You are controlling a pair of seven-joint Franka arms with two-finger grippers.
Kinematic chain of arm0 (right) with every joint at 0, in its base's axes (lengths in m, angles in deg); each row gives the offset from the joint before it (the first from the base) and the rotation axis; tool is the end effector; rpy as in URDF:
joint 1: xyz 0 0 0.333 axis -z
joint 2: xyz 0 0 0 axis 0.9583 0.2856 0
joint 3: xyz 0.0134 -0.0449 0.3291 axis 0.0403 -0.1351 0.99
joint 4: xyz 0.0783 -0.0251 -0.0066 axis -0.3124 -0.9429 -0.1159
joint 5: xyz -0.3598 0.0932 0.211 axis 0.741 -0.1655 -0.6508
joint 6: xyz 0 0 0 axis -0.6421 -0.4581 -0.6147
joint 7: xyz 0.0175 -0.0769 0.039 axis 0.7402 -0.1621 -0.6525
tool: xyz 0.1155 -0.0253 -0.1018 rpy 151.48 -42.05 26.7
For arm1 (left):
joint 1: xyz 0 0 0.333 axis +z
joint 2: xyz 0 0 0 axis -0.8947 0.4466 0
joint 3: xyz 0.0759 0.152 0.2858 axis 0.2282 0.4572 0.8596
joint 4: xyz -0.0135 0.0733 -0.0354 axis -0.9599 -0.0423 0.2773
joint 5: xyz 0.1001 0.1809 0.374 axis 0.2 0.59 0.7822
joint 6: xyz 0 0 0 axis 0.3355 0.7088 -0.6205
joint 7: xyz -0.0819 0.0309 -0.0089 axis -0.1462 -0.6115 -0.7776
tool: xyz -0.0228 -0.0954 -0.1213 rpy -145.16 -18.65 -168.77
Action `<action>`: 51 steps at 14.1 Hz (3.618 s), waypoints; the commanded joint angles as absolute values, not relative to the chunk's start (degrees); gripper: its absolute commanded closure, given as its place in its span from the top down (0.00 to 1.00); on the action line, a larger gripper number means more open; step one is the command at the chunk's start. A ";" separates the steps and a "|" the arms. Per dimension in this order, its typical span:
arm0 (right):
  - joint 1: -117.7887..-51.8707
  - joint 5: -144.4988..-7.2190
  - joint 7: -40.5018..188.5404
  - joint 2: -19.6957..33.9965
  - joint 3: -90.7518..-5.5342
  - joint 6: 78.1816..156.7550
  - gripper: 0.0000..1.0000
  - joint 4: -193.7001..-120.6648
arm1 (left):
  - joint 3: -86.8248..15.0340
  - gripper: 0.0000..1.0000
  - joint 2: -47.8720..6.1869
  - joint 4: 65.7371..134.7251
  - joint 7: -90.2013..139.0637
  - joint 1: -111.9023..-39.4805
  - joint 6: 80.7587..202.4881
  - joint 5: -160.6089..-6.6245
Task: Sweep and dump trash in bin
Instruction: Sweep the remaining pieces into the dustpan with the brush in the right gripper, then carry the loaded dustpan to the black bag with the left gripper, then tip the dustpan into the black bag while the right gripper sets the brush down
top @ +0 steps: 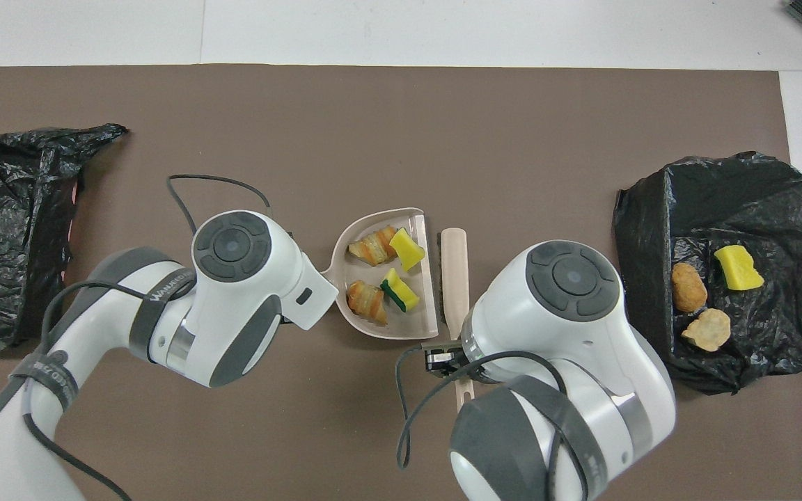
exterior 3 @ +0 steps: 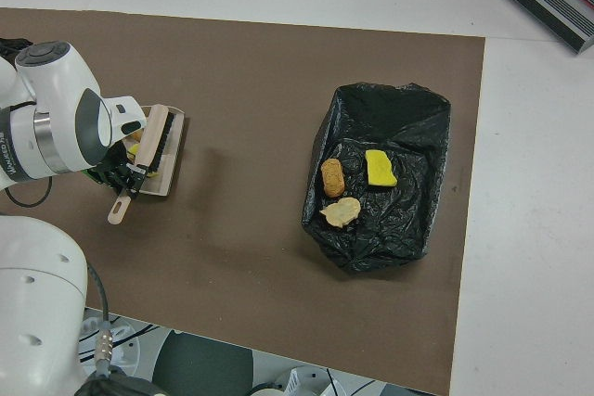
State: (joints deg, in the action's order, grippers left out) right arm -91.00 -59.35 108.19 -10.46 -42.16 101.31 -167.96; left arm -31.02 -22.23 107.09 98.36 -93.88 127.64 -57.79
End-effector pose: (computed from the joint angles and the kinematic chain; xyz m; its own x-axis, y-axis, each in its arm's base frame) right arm 0.4530 0.3091 0.4217 0.9628 0.0248 -0.2690 -0.0049 -0.9940 -0.1090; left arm 0.5363 -0.2911 0.3234 0.0451 -0.9989 -0.0136 -0.9990 -0.0451 -0.0033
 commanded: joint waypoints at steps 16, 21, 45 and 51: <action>-108.47 -60.74 124.73 -13.29 -40.40 115.09 0.00 -183.33 | -30.41 0.00 -23.87 92.37 125.01 -70.44 110.12 -72.37; -109.61 -60.83 124.99 -10.04 -40.49 114.92 0.00 -183.95 | -30.41 0.00 -23.44 90.01 133.55 -60.94 108.45 -72.37; -88.01 -45.98 121.24 -10.47 -41.11 106.76 1.00 -159.36 | -30.23 0.00 -17.71 79.88 131.75 -44.66 118.29 -15.81; -85.63 -44.57 101.03 -13.02 -52.96 97.53 1.00 -153.64 | -30.23 0.00 -23.96 86.57 120.21 -49.94 114.87 2.22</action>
State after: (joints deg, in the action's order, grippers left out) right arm -87.00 -45.69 106.45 -12.03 -50.96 100.40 -155.24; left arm -30.90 -20.05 82.97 122.46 -48.60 116.21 -3.00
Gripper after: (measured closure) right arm 0.000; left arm 0.687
